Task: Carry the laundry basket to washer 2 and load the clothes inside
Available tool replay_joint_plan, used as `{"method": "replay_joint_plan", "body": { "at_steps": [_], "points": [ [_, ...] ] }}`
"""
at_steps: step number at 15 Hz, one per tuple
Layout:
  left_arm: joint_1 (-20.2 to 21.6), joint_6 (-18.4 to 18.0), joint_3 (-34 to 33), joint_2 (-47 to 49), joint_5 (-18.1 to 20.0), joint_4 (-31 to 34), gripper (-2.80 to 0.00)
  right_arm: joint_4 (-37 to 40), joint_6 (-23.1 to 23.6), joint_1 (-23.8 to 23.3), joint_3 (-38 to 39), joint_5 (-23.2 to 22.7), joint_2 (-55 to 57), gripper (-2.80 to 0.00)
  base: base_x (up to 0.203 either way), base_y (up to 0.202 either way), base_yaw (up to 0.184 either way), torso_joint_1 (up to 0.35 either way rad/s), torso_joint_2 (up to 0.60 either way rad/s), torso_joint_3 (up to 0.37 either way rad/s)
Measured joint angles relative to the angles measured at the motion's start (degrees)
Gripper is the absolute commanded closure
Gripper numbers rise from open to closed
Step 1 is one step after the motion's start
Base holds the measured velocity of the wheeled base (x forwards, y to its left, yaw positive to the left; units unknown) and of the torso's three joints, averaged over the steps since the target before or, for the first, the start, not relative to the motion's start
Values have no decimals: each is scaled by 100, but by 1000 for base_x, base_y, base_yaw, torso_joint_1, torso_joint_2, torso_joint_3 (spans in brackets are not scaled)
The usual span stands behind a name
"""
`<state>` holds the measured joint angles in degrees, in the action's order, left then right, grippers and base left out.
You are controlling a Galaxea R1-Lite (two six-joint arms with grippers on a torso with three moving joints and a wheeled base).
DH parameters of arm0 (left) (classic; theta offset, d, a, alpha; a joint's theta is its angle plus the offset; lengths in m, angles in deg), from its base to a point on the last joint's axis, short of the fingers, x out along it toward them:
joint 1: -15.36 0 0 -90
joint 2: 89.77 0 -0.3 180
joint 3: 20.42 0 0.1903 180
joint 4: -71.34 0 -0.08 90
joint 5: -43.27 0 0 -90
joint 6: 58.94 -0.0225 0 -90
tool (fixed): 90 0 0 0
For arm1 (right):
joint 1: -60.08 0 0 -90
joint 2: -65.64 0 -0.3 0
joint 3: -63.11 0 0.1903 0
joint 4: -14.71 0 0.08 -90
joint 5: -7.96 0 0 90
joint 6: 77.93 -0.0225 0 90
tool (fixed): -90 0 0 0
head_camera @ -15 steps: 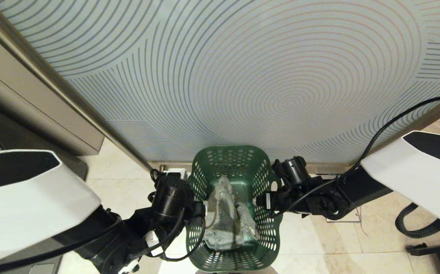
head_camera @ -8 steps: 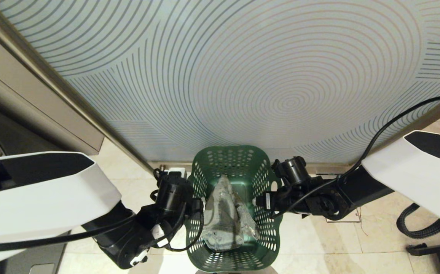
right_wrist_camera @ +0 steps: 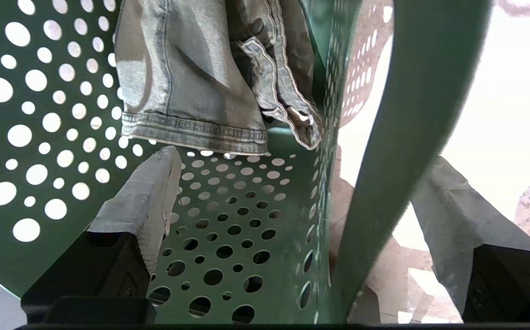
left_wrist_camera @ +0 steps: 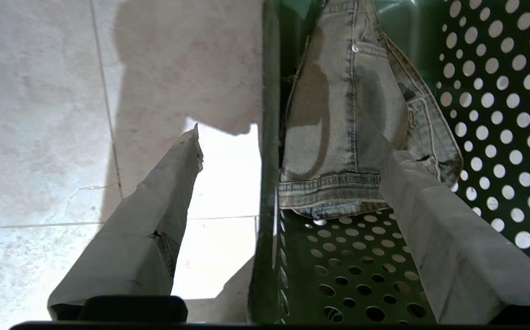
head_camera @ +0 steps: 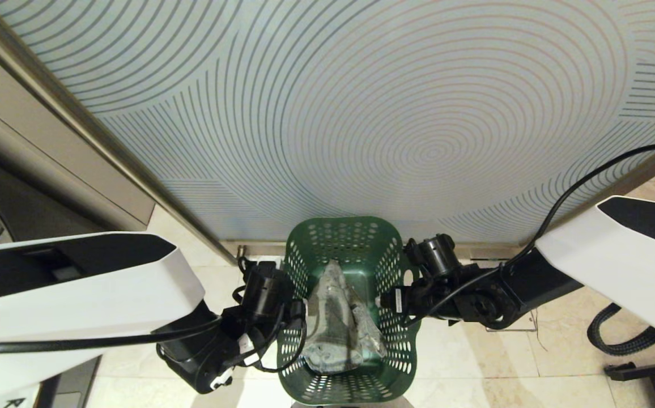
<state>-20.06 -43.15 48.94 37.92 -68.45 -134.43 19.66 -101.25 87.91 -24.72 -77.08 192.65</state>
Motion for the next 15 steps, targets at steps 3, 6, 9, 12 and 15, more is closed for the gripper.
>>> {"method": "replay_joint_plan", "body": {
  "at_steps": [3, 6, 9, 12, 15],
  "points": [
    [-3, 0, 15, 65, 187, 27, -280, -95, 6, -7, -4, 48, -25, -280, 0, 0, 0, 0, 0, 0],
    [-37, 0, 12, 56, 292, 49, -280, -95, 56, -8, -33, 74, -152, -280, 0, 0, 0, 0, 0, 0],
    [-63, 15, -46, 40, 314, 52, -280, -95, 56, -16, -87, 73, -279, -280, 0, 0, 0, 0, 0, 0],
    [-81, 20, -123, 18, 334, 55, -280, -95, 20, -16, -96, 43, -398, -280, 0, 0, 0, 0, 0, 0],
    [-136, 36, -241, 12, 510, 55, -280, -119, -16, -9, -100, 0, -435, -280, 0, 0, 0, 0, 0, 0]
  ]
}}
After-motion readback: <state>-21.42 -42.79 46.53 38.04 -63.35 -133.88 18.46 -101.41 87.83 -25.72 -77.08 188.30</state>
